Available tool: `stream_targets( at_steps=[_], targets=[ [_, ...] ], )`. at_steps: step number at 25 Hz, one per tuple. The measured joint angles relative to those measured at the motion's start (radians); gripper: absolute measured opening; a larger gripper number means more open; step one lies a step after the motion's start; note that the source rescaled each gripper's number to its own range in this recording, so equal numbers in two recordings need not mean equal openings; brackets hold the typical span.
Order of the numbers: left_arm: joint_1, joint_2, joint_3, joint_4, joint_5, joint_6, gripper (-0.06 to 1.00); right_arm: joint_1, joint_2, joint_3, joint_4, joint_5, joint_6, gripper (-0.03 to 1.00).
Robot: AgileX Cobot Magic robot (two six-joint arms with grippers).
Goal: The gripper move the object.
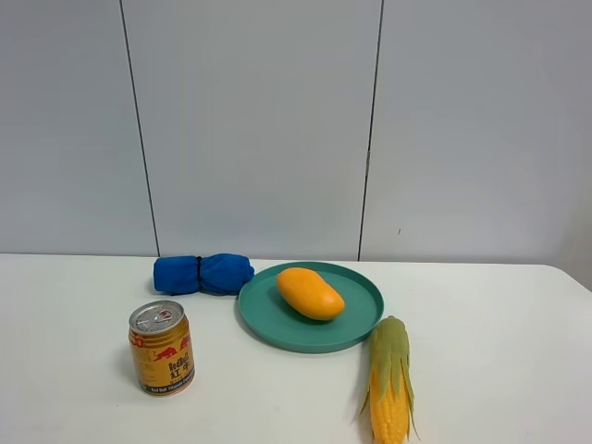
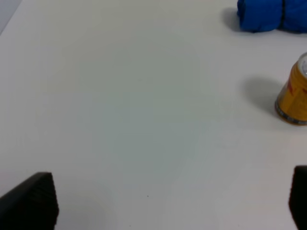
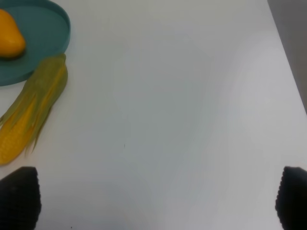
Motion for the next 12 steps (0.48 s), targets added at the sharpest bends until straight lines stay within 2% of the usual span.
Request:
stream_targets(
  at_steps=[12],
  targets=[
    [0.000, 0.000, 0.000, 0.000, 0.000, 0.000, 1.00, 0.000, 0.000, 0.000, 0.000, 0.000, 0.000, 0.99]
  ],
)
